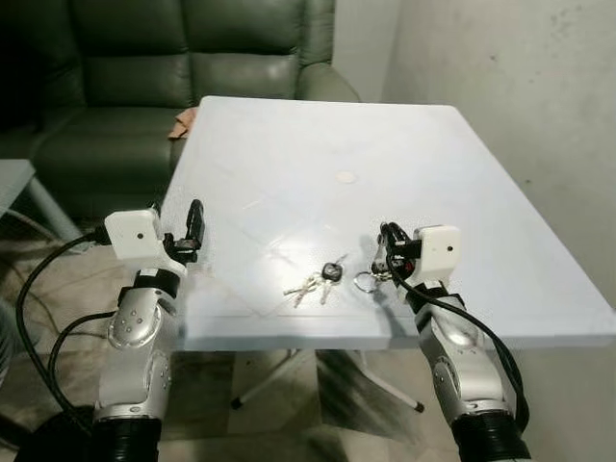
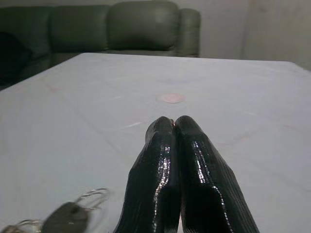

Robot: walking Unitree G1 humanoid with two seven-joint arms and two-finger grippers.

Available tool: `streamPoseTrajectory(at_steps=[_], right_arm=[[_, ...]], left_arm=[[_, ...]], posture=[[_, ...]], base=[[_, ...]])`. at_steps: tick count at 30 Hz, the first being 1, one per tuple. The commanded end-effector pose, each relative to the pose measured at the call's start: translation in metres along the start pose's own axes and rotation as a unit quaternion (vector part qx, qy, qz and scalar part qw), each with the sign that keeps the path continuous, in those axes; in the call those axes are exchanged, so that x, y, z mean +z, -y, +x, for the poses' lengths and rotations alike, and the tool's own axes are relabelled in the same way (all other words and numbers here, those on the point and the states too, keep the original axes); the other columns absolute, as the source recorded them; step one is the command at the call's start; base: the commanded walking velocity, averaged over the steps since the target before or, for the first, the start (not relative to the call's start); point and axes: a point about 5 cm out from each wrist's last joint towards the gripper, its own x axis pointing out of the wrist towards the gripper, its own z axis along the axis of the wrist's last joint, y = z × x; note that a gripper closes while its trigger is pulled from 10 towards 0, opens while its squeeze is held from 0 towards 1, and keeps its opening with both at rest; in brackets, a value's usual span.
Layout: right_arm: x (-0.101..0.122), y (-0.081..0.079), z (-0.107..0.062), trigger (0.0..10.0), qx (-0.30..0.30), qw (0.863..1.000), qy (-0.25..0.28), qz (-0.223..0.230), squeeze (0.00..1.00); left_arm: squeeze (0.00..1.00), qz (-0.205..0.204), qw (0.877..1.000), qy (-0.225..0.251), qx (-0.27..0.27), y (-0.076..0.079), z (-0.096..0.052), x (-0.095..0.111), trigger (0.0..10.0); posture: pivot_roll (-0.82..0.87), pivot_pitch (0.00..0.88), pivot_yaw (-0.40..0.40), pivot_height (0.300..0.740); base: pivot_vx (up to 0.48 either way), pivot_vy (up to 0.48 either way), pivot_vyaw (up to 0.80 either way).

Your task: Hang keys on a hook

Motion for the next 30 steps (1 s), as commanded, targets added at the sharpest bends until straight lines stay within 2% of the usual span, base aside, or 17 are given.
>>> streamPoseTrajectory(at_steps=[1,15,24,30], right_arm=[[0.0052,-0.0037,0.0052,10.0,0.007,1.0,0.011,-0.01,0.0],[0.0027,-0.0035,0.0044,10.0,0.01,1.0,0.006,-0.015,0.0],[0.0011,-0.0041,0.0028,10.0,0.009,1.0,0.003,-0.009,0.0],[0.0002,-0.0036,0.0022,10.0,0.008,1.0,0.001,-0.01,0.0]], left_arm=[[0.0,0.008,1.0,-0.002,0.005,-0.003,0.0028,0.0009,10.0],[0.0,0.009,1.0,0.001,0.005,-0.0034,0.0039,0.001,10.0],[0.0,0.031,0.999,0.001,-0.009,0.0,0.0047,0.0016,10.0],[0.0,0.029,1.0,0.003,-0.009,0.0007,0.0052,0.0026,10.0]], posture=[[-0.07,0.0,-0.032,0.74],[-0.07,0.0,-0.033,0.74],[-0.08,0.0,-0.03,0.74],[-0.07,0.0,-0.03,0.74]], base=[[0.0,0.0,-0.74],[0.0,0.0,-0.75],[0.0,0.0,-0.75],[0.0,0.0,-0.75]])
